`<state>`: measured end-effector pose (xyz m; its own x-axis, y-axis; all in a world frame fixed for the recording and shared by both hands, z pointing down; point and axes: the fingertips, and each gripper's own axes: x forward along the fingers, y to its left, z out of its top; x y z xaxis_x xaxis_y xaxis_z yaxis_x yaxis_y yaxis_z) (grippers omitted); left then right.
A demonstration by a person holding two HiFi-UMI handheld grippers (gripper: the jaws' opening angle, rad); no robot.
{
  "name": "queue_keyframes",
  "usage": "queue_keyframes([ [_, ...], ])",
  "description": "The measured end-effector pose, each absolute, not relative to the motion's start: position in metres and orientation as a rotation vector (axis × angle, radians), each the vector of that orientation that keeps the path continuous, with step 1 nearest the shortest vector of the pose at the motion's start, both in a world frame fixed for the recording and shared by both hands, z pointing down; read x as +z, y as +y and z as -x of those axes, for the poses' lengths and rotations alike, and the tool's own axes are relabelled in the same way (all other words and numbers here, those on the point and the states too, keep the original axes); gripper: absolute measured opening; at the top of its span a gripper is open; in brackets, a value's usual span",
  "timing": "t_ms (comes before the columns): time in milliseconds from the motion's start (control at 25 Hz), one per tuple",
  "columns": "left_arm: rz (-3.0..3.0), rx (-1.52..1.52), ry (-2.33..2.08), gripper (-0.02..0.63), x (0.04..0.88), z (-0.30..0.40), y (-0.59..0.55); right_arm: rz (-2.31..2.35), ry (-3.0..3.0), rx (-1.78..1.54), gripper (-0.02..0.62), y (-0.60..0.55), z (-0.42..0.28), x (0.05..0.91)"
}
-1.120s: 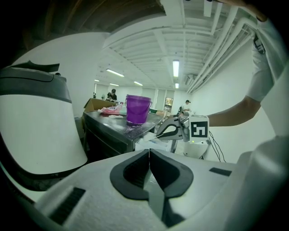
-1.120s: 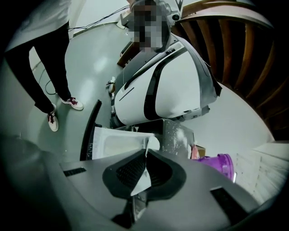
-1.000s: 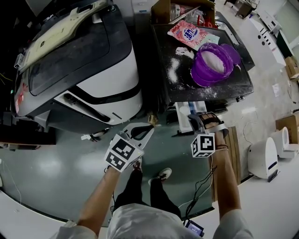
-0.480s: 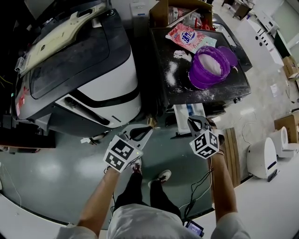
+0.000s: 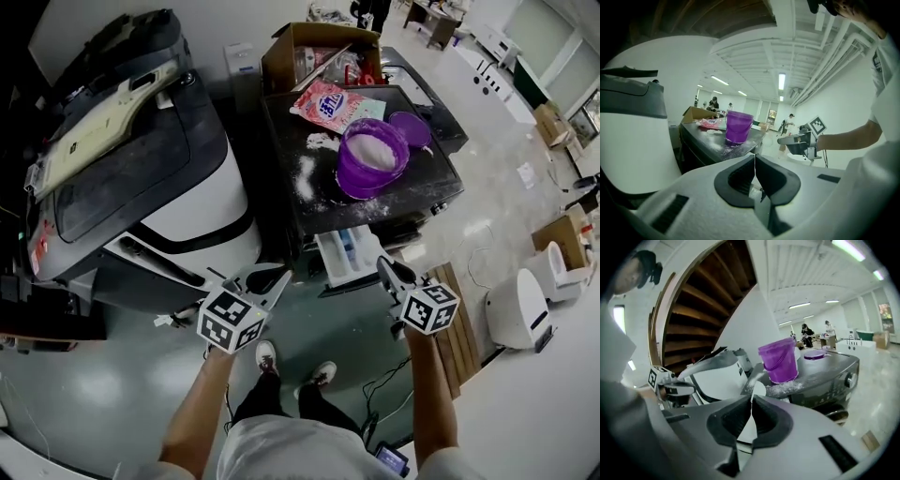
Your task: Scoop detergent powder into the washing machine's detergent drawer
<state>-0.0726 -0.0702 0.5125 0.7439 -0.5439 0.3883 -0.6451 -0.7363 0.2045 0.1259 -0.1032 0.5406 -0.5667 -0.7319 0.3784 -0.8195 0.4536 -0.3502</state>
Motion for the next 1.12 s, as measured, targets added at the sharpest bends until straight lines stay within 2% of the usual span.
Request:
queue_keyframes([
  [160,-2.657,0.391,-0.911,0.011,0.487,0.059,-0.08,-1.491,-2.53,0.73,0.002,-0.086,-0.157,0.497],
  [640,-2.883,0.303,-0.871,0.011,0.392,0.0,-0.111,-1.693,-2.368,0.254,0.002,-0.048,-0.229,0.372],
  [1120,-3.041,0.229,-0.896,0.011,0.327,-0.028,-0.112,-1.748,-2.337,0.004,0.002,-0.033,-0.239,0.314],
])
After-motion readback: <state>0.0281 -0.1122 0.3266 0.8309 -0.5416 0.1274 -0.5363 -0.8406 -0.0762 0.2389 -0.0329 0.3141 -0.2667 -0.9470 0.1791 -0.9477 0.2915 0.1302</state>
